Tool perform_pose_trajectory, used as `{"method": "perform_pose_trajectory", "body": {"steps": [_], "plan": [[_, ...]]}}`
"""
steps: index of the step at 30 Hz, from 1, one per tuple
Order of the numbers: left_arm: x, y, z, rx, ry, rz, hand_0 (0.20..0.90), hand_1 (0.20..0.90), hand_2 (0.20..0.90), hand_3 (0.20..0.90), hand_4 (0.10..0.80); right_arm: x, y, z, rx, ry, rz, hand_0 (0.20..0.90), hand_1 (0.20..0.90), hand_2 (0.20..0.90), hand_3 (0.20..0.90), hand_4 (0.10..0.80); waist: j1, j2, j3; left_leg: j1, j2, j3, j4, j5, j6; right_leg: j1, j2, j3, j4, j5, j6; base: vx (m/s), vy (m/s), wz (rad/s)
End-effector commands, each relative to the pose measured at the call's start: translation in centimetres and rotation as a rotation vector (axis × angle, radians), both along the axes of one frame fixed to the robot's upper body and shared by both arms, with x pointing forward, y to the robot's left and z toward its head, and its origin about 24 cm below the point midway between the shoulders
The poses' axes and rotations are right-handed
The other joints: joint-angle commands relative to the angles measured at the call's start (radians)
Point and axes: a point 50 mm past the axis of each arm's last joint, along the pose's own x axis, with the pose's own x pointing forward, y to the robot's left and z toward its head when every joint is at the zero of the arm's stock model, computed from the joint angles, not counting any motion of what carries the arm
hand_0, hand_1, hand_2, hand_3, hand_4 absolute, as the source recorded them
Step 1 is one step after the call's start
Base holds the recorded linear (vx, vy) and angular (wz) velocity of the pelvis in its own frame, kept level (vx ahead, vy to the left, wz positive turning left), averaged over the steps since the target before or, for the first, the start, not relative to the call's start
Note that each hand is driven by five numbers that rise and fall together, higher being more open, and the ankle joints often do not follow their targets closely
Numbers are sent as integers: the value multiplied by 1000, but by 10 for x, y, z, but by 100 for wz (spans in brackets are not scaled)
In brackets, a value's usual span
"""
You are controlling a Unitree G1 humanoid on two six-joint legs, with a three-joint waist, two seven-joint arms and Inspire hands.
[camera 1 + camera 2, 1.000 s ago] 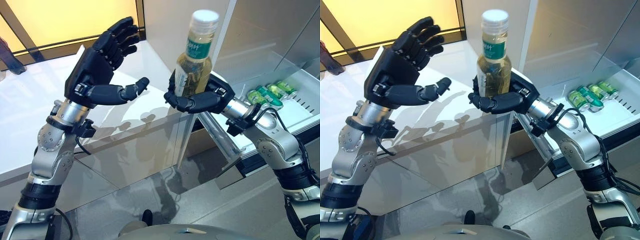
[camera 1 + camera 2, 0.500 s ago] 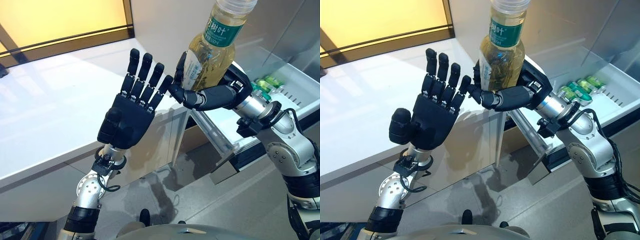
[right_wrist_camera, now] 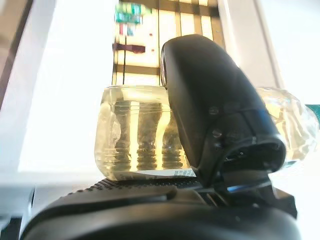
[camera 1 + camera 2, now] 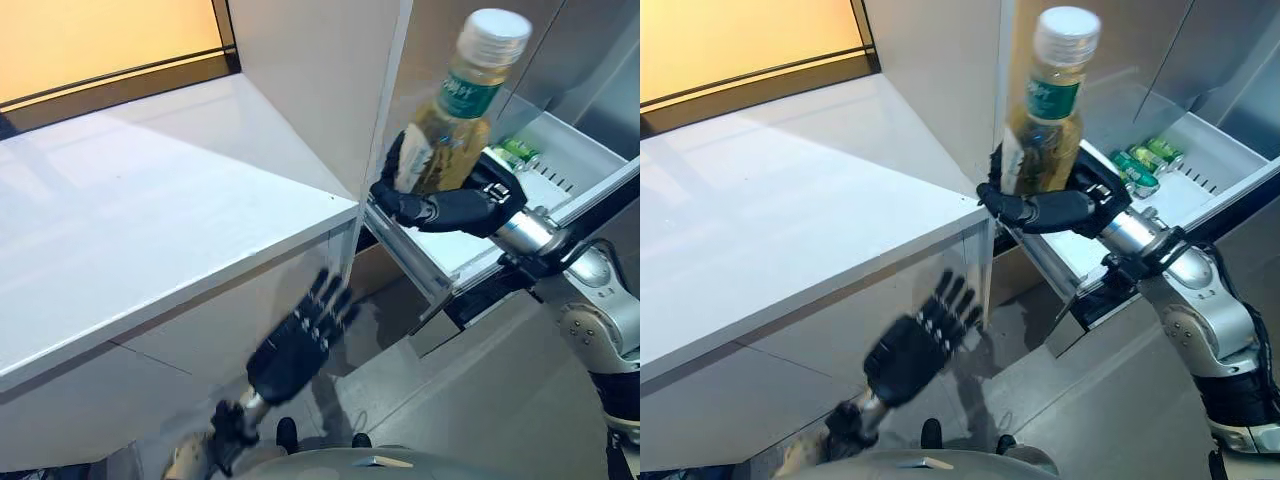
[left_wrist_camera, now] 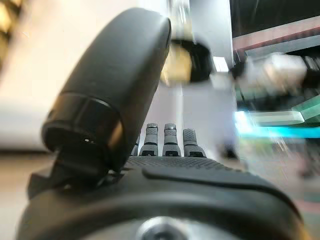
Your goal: Put drinks into fridge and close the fridge
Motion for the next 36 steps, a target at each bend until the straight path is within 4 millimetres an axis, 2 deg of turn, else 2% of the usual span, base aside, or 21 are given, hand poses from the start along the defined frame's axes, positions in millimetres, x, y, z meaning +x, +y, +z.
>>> {"method": "perform_pose_trajectory", "body": {"steps": [1,4,5,6,7,8,11,14,19,27,33,36], "plan": [[6,0,-2,30,-80,3,900,900,900,900,800,-23,-10,63,156,-326,41,300,300,300,200,100,9,-36,-104,38,-15,21,1,-123,10,-76,2,38,25,78,58,-11,4,-6],[-5,10,-23,209,18,8,900,900,900,900,800,-27,-21,63,162,-322,3,300,300,300,200,100,-8,-42,-107,36,-13,41,1,-125,11,-86,5,53,28,81,62,4,5,-8],[-9,17,-32,351,64,9,900,900,900,900,800,-29,-26,62,158,-323,-18,300,300,300,200,100,-18,-42,-107,41,-12,47,1,-135,12,-85,10,64,30,76,65,-7,7,-11],[-9,20,-35,413,74,9,900,900,900,900,800,-30,-28,62,159,-323,-24,300,300,300,200,100,-21,-43,-106,37,-13,51,1,-125,12,-93,10,67,34,83,64,28,18,-19],[-10,32,-44,591,124,19,900,900,900,900,800,-32,-35,61,144,-328,-51,300,300,300,200,100,-33,-41,-105,43,-12,59,1,-134,14,-91,15,76,34,77,67,-1,15,-31],[-9,39,-46,684,139,27,900,900,900,900,800,-33,-36,62,138,-325,-53,300,300,300,200,100,-38,-40,-106,43,-13,62,1,-135,16,-94,18,85,35,78,67,32,21,-36],[-5,53,-51,848,183,26,900,900,900,900,800,-34,-40,63,85,-332,-83,300,300,300,200,100,-48,-38,-107,42,-14,69,1,-133,20,-101,24,106,39,79,70,10,17,-34],[-12,60,-59,995,209,-21,900,900,900,900,800,-28,-42,64,23,-323,-118,300,300,300,200,100,-50,-39,-107,43,-17,67,1,-131,21,-104,30,118,43,78,71,35,9,-30],[-21,66,-70,1102,271,-54,900,900,900,900,800,-12,-43,66,-81,-299,-182,300,300,300,200,100,-41,-50,-104,42,-17,67,1,-131,20,-102,34,119,31,86,72,42,-12,-10],[-46,82,-80,1267,376,-91,900,900,900,900,800,24,-53,76,-261,-208,-285,300,300,300,200,100,17,-87,-93,28,-11,60,1,-125,15,-100,35,84,9,96,74,57,-54,1],[-66,104,-83,1419,482,-120,900,900,900,900,800,52,-65,76,-304,-105,-368,300,300,300,200,100,65,-115,-78,14,-6,43,1,-119,14,-100,38,56,4,94,73,75,-69,9],[-69,112,-83,1486,502,-127,900,900,900,900,800,61,-72,74,-298,-57,-417,300,300,300,200,100,81,-122,-70,8,-4,33,1,-115,14,-102,38,49,4,94,73,65,-60,14]]}}
